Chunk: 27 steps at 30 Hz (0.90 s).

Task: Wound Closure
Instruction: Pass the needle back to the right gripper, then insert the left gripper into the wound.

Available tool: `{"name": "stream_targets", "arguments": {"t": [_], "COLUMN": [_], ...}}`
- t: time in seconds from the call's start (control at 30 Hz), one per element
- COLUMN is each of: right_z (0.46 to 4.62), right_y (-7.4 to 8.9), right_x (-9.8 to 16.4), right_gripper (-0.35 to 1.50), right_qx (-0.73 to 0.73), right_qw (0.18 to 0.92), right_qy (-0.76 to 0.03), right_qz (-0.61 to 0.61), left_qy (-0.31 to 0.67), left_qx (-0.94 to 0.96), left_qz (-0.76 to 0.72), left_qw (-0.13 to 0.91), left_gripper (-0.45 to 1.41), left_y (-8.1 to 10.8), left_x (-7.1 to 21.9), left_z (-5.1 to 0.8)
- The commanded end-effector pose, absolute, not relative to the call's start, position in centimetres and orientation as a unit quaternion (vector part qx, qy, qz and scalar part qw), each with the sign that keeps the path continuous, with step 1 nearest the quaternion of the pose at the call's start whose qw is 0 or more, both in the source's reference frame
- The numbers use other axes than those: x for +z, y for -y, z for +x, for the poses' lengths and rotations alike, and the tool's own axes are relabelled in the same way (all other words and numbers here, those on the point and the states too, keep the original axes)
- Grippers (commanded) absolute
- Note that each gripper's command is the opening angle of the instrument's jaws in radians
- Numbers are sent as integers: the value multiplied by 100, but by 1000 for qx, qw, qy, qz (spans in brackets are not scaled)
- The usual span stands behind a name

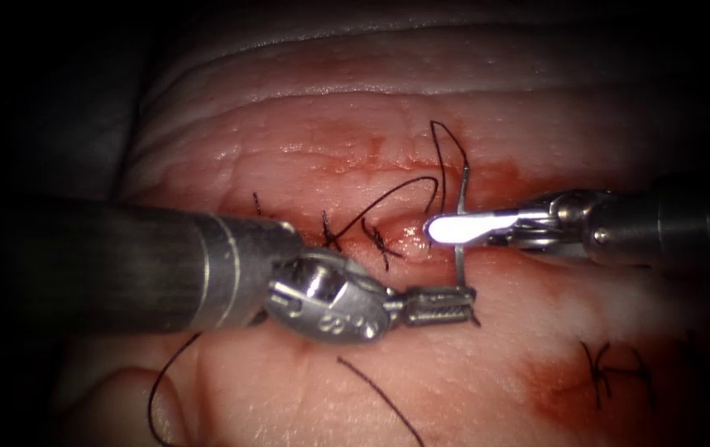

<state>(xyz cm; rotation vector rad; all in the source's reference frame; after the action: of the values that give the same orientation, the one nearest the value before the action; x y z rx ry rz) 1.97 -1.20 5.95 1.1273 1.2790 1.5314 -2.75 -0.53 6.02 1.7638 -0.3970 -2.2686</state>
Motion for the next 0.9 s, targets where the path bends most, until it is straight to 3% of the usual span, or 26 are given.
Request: {"name": "stream_targets", "arguments": {"t": [0.03,0.07,0.1,0.13,0.17,0.2,0.27,0.3,0.33,0.37,0.4,0.6,0.9], "right_z": [203,203,201,200,196,195,189,180,178,178,174,172,172], "right_y": [123,124,123,123,121,120,116,113,111,111,109,107,107], "right_x": [600,601,601,602,604,605,609,611,612,612,612,608,606], "right_gripper": [-35,-35,-35,-35,-35,-35,-35,-35,-35,-35,-35,-35,-35], "right_qx": [607,606,602,599,595,594,580,569,567,567,562,546,532], "right_qw": [419,425,435,438,446,449,462,469,471,471,471,482,498], "right_qy": [-503,-500,-505,-507,-514,-519,-539,-554,-558,-558,-568,-589,-601], "right_qz": [450,449,440,437,427,419,399,386,382,382,374,350,329], "left_qy": [135,134,135,121,101,99,96,56,47,47,22,-76,-129], "left_qx": [-775,-774,-774,-775,-776,-774,-773,-783,-786,-786,-799,-868,-915], "left_qz": [605,607,607,612,618,622,625,619,615,615,601,487,379], "left_qw": [119,119,121,104,71,61,55,39,39,39,30,-66,-51], "left_gripper": [-45,-10,41,78,96,100,90,21,-18,-18,-45,-45,-45], "left_y": [51,49,47,44,39,38,35,35,35,35,35,25,26], "left_x": [605,604,603,602,599,598,599,604,607,607,614,652,696], "left_z": [-278,-277,-276,-275,-271,-270,-267,-264,-263,-263,-261,-258,-271]}}
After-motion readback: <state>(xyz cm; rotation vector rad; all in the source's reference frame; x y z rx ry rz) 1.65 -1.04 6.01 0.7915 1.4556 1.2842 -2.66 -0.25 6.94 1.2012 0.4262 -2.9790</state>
